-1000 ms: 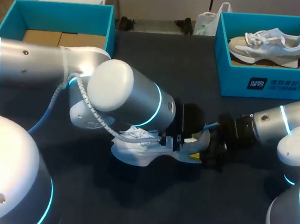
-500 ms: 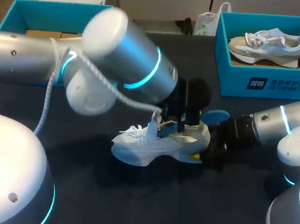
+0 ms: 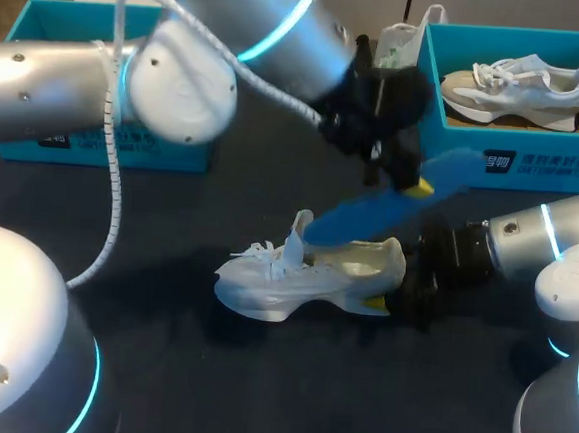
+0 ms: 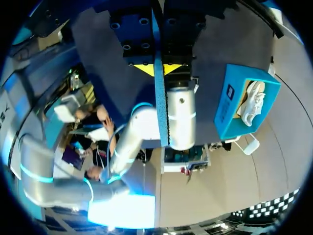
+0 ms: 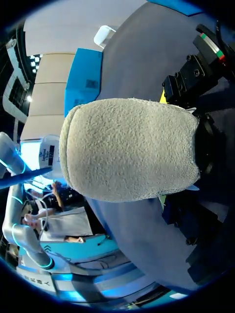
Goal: Take the shoe out of the shoebox, open the shoe tongue, remove and reinsert the insole, then place the shoe into the shoebox
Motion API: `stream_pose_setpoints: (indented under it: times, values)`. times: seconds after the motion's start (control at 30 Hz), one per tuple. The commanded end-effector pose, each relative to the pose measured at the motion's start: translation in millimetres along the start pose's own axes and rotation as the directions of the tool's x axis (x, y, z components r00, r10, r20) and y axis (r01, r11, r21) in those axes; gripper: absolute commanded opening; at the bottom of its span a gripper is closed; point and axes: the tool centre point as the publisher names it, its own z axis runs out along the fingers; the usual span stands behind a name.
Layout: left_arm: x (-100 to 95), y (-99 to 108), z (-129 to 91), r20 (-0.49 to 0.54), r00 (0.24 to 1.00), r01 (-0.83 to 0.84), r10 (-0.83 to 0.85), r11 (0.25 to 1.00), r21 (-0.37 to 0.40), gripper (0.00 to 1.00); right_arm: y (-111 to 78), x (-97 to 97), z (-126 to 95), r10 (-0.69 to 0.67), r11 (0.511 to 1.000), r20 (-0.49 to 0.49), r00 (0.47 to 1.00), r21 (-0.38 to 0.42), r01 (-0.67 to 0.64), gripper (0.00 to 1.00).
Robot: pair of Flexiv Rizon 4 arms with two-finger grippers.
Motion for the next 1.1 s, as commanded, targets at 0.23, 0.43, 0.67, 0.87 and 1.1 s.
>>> stream_pose_setpoints:
  times: [0.23, 0.43, 0.67, 0.87, 1.1]
  values:
    - [7.0, -27.5, -41.4, 0.041, 0.99, 0.117, -0.132, 0.957, 0.266, 0.0, -1.4, -0.9, 5.4, 0.001, 1.0, 0.001, 1.0, 0.006, -0.001, 0.0]
    - [12.9, -50.1, -57.3, 0.058, 0.976, 0.177, -0.212, 0.915, 0.361, 0.0, -1.4, -0.9, 5.4, 0.001, 1.0, 0.001, 1.0, 0.006, -0.001, 0.0]
    - [13.3, -56.0, -58.9, 0.058, 0.973, 0.189, -0.225, 0.911, 0.367, 0.0, -1.4, -0.9, 5.4, 0.001, 1.0, 0.001, 1.0, 0.006, -0.001, 0.0]
    - [13.3, -56.0, -58.9, 0.058, 0.973, 0.189, -0.225, 0.911, 0.367, 0.0, -1.4, -0.9, 5.4, 0.001, 1.0, 0.001, 1.0, 0.006, -0.001, 0.0]
    - [13.3, -56.0, -58.9, 0.058, 0.973, 0.189, -0.225, 0.911, 0.367, 0.0, -1.4, -0.9, 5.4, 0.001, 1.0, 0.001, 1.0, 0.006, -0.001, 0.0]
